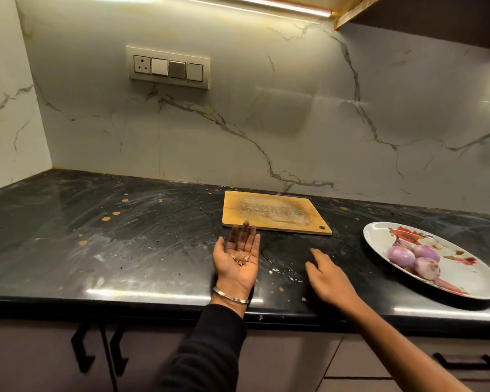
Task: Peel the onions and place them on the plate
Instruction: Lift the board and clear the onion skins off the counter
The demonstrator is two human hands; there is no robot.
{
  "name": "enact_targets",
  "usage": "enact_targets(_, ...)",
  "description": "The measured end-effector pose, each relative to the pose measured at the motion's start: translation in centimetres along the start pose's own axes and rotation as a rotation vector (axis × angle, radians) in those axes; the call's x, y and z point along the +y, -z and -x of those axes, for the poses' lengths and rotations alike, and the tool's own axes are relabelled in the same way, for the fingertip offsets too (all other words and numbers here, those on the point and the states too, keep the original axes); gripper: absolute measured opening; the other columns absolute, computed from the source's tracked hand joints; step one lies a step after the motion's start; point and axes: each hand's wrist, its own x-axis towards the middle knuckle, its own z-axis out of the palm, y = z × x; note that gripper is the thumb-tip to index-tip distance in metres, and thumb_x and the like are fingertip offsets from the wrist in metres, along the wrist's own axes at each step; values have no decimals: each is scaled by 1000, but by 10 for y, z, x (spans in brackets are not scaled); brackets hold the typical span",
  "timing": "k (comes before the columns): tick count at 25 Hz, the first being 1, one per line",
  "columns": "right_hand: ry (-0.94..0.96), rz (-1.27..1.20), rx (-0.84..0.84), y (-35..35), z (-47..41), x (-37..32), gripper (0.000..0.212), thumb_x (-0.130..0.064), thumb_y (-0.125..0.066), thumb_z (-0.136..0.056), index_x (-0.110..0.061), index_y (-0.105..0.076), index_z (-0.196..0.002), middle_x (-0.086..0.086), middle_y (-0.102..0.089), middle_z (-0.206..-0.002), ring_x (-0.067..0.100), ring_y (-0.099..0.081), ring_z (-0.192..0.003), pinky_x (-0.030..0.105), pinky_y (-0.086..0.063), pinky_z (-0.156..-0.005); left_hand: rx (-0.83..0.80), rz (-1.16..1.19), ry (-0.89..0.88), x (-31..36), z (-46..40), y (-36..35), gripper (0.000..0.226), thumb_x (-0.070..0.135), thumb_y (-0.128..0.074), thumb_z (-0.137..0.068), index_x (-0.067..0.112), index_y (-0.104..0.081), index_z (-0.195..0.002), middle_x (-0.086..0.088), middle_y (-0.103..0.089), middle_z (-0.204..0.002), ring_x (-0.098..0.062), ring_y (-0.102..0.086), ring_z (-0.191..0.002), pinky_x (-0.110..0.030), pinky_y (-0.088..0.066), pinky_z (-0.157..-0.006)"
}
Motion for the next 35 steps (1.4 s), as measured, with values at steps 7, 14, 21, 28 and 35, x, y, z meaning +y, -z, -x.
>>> enact_targets(7,238,188,-139,-50,-7,-53,64,-45,-24,-106,-9,-13,-159,9,-12,-167,23,-8,-154,40,-7,-124,-94,-30,-15,3,5,-1,41,35,-39,-98,6,-66,-106,-19,-66,-122,-34,-60,-121,-47,-41,-108)
enact_targets(14,609,460,-305,-31,3,-26,64,-55,-13,-104,-26,1,-159,-11,8,-166,6,16,-150,34,14,-121,-12,-56,-71,17,16,0,36,28,-38,-97,7,-67,-102,-17,-67,-118,-31,-59,-123,-44,-42,-108)
enact_targets(21,362,132,-250,-16,-5,-22,60,-44,-25,-108,-26,-3,-160,-7,0,-167,10,1,-153,40,1,-125,10,-102,-54,6,24,-1,35,26,-38,-97,6,-67,-102,-17,-68,-115,-32,-59,-123,-44,-42,-108)
enact_targets(28,139,268,-175,-37,5,-11,68,-47,-20,-105,-6,-8,-159,12,-2,-167,25,0,-155,43,-3,-125,-22,-67,-39,4,40,2,41,24,-35,-100,4,-70,-97,-18,-71,-109,-32,-65,-111,-45,-47,-104)
enact_targets(35,434,177,-313,-36,-24,-48,60,-41,-22,-108,-15,-3,-159,3,4,-168,13,3,-154,38,-1,-126,-7,-71,8,-11,69,6,42,24,-34,-101,3,-70,-101,-19,-72,-104,-32,-70,-101,-44,-48,-101)
